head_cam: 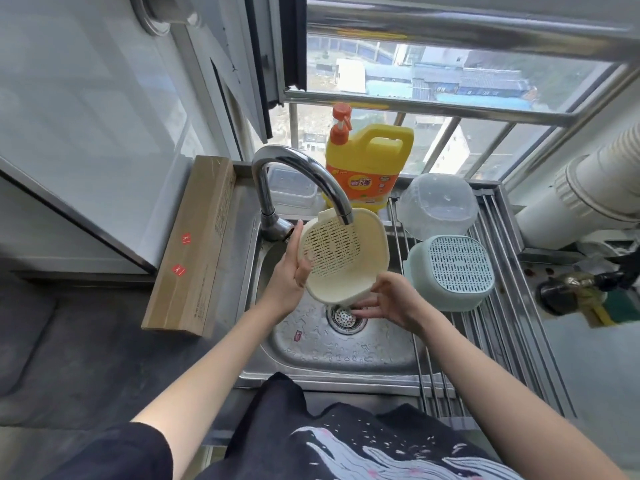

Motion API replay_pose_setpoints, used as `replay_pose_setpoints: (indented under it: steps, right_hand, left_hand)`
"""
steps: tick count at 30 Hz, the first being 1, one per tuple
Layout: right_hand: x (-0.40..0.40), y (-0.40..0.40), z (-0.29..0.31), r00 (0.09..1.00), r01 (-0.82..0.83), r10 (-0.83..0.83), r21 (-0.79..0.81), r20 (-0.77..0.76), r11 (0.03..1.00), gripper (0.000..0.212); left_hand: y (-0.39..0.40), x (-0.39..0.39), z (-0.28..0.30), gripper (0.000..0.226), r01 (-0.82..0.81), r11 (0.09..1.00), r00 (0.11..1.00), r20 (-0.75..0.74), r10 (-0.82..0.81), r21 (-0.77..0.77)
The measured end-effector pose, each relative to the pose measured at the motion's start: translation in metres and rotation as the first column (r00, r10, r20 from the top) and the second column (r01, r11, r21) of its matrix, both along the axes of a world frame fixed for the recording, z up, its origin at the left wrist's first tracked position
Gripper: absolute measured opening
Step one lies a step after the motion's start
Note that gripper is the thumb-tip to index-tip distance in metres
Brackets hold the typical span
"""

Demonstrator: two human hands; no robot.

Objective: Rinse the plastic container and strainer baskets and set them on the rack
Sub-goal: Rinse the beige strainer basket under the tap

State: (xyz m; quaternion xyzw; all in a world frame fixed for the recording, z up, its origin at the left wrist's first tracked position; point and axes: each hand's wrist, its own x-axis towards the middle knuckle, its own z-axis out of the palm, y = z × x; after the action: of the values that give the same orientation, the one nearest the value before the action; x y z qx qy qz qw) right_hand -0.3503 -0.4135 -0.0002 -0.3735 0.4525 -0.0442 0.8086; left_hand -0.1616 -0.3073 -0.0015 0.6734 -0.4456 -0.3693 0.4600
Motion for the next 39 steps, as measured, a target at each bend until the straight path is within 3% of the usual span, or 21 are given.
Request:
replay_pose_setpoints:
  steps: [2,4,7,10,12,15,20,21,23,24,26,28,30,33,36,39]
  right_hand:
    - [0.000,-0.004,0.004,0.990,0.116,-0.125,-0.117,-0.072,0.986,0.041]
    - [-0.002,-0.008,0.008,0.953,0.210,-0.268,-0.334,-0.138,0.919,0.032]
    - [-0.001,-0.013,0.015,0.928,0.233,-0.356,-0.578,-0.108,0.782,0.032]
    - [0.001,-0.014,0.024,0.911,0.067,-0.368,-0.813,-0.186,0.578,0.038]
    - [0.000,-0.013,0.030,0.889,-0.044,-0.384,-0.881,-0.250,0.471,0.042]
    - [-0.007,-0.011,0.032,0.846,-0.157,-0.406,-0.890,-0.344,0.428,0.045]
    - [-0.018,-0.012,0.038,0.798,-0.328,-0.380,-0.866,-0.468,0.376,0.035]
    - [-0.019,-0.015,0.040,0.776,-0.368,-0.380,-0.851,-0.503,0.375,0.031]
    - [-0.018,-0.020,0.045,0.741,-0.440,-0.379,-0.827,-0.554,0.350,0.035]
    - [-0.016,-0.022,0.049,0.735,-0.467,-0.369,-0.820,-0.568,0.331,0.041]
    - [-0.012,-0.026,0.059,0.731,-0.505,-0.343,-0.806,-0.590,0.308,0.046]
    - [-0.008,-0.035,0.071,0.682,-0.577,-0.349,-0.766,-0.643,0.284,0.040]
    - [-0.004,-0.045,0.086,0.613,-0.661,-0.342,-0.700,-0.712,0.271,0.032]
    - [-0.004,-0.056,0.107,0.599,-0.686,-0.181,-0.617,-0.780,0.385,0.028]
    - [-0.009,-0.060,0.116,0.624,-0.670,-0.035,-0.557,-0.781,0.491,0.030]
    - [-0.016,-0.060,0.105,0.655,-0.693,0.178,-0.489,-0.735,0.529,0.030]
  left_hand:
    - [-0.003,-0.007,0.000,0.069,0.045,0.999,0.997,0.064,-0.045,0.004]
    - [-0.007,-0.014,-0.006,0.070,0.068,0.996,0.995,0.069,-0.071,0.053]
    - [-0.017,-0.024,-0.017,0.062,0.017,0.971,0.982,-0.187,0.028,0.237]
    - [-0.028,-0.035,-0.023,0.040,0.026,0.919,0.838,-0.510,0.195,0.395]
    - [-0.038,-0.038,-0.025,0.034,0.070,0.916,0.728,-0.648,0.224,0.394]
    - [-0.053,-0.046,-0.022,0.035,0.103,0.907,0.594,-0.756,0.274,0.409]
    - [-0.076,-0.062,-0.024,0.034,-0.080,0.843,0.318,-0.788,0.527,0.531]
    - [-0.077,-0.063,-0.025,0.032,-0.091,0.844,0.334,-0.782,0.526,0.529]
    - [-0.073,-0.064,-0.031,0.020,-0.173,0.834,0.491,-0.688,0.534,0.523]
    - [-0.070,-0.063,-0.033,0.009,-0.256,0.827,0.618,-0.574,0.538,0.500]
    - [-0.065,-0.055,-0.038,0.020,-0.407,0.844,0.837,-0.227,0.497,0.348]
    - [-0.063,-0.050,-0.033,0.018,-0.378,0.891,0.917,-0.031,0.398,0.252]
    - [-0.064,-0.046,-0.030,0.006,-0.195,0.924,0.945,-0.189,0.266,0.328]
    - [-0.066,-0.046,-0.027,0.036,0.030,0.911,0.857,-0.481,0.188,0.411]
    - [-0.066,-0.048,-0.023,0.030,0.164,0.887,0.844,-0.527,0.100,0.432]
    - [-0.063,-0.042,-0.022,0.052,0.337,0.751,0.885,-0.464,-0.046,0.568]
